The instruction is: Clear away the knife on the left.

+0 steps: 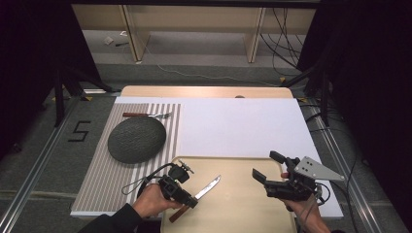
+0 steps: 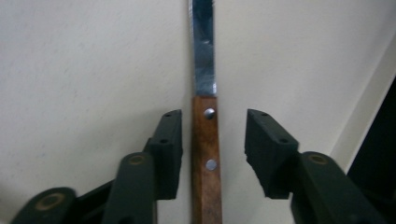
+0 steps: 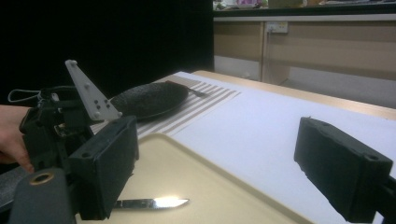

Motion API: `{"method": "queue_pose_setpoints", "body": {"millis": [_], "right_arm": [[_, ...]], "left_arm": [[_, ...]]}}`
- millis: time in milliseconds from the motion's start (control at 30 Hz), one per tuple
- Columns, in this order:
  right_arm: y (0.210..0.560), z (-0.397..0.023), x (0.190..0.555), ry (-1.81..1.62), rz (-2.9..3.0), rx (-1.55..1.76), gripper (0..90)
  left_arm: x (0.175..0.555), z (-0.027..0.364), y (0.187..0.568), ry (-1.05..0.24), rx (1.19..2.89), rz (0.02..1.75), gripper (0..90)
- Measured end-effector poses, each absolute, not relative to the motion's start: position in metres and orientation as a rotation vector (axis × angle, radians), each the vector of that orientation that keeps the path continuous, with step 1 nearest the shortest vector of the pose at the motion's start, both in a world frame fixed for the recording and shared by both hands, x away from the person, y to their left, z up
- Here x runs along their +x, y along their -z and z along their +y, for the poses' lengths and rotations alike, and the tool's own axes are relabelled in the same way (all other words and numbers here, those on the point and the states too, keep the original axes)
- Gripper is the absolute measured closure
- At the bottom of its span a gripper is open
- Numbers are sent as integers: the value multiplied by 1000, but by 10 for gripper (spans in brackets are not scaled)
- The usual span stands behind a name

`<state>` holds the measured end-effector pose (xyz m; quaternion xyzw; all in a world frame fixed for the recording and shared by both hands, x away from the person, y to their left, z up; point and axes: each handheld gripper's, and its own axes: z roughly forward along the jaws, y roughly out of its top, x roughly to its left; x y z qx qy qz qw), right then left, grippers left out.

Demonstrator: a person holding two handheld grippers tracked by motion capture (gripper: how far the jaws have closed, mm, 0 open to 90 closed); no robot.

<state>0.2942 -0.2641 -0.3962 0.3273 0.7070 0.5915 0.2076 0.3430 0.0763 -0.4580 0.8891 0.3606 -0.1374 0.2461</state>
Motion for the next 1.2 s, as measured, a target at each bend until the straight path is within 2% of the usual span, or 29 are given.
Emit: {"method": "queue_pose_setpoints", "body": {"millis": [100,167,300,433,600,767,1200], "right_arm": [[396,-264,294,-1646,1970,914,148],[396,-264,294,-1646,1969,912,149],[396,-264,294,-1644,1973,911,149],[396,-264,294,-1643,1975,910,149],[397,-263,295,-1643,1979,906,149],[397,-263,295,-1642,1981,907,150],[397,-263,295,-1641,1984,906,151]], "left_arm": [[340,74,448,286,2408,874,420],[335,71,443,198,2409,776,384],[326,63,442,89,2444,664,366],[323,56,445,53,2475,614,475],[325,47,451,48,2530,559,726],[326,44,453,61,2554,582,895],[329,34,462,59,2631,587,897]]}}
